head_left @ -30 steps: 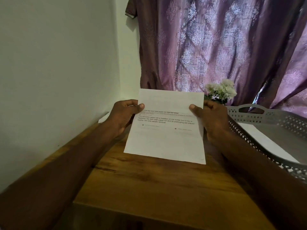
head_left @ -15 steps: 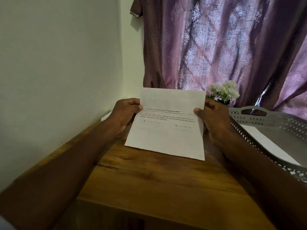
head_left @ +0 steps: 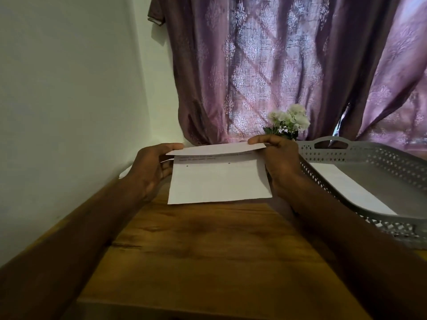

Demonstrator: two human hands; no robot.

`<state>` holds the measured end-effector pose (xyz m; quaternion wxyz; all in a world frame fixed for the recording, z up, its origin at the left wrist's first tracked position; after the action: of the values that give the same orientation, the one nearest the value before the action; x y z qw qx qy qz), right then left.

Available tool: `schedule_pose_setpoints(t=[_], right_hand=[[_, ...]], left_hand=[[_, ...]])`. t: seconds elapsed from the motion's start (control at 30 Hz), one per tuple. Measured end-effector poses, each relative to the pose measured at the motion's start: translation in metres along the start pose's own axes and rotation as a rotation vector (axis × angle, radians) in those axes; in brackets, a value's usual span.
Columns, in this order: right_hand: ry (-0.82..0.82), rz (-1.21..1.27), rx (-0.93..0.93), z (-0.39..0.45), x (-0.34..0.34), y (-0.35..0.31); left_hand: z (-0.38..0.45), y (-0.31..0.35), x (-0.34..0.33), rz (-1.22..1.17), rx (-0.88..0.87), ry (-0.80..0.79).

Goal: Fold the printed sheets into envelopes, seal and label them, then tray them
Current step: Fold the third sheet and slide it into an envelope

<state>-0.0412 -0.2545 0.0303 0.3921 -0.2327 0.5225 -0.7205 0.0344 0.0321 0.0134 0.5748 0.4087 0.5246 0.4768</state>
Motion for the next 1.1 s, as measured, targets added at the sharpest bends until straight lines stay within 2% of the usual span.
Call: schedule_pose_setpoints(t=[0.27, 0.5, 0.67, 0.87, 0.97, 1.1], right_hand=[[-0.052, -0.012, -0.066, -0.01, -0.003, -0.006], [-0.095, 0.084, -0.192, -0.017, -0.008, -0.009], [-0.062, 0.064, -0.137, -0.016, -0.006, -0.01], [-0.105, 0.002, -0.025, -0.02, -0.008, -0.013], [-0.084, 0.03, 0.001, -0.021, -0.007, -0.014], [-0.048, 0.061, 0.008, -0.015, -0.006, -0.01]], left_hand=[[0.005, 0.005, 0.008, 0.01, -0.105, 0.022], [0.008, 0.0, 0.009, -0.003, -0.054, 0.079], [0.008, -0.003, 0.007, 0.006, -0.046, 0.085], [-0.003, 0.002, 0.005, 0.059, -0.067, 0.118], [-0.003, 0.003, 0.01, 0.09, -0.082, 0.185], [-0.002, 0.003, 0.009, 0.106, -0.097, 0.163]])
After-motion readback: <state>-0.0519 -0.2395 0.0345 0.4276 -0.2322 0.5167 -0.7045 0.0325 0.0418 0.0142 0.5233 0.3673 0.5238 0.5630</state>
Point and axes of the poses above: each hand's wrist, its own z-axis towards the middle knuckle, its own x-axis out of the back of the hand, y = z × x, the point moved 5 cm from there along z, towards the middle knuckle, and after that the axes turned 6 degrees about y, right-handed, at the moved point
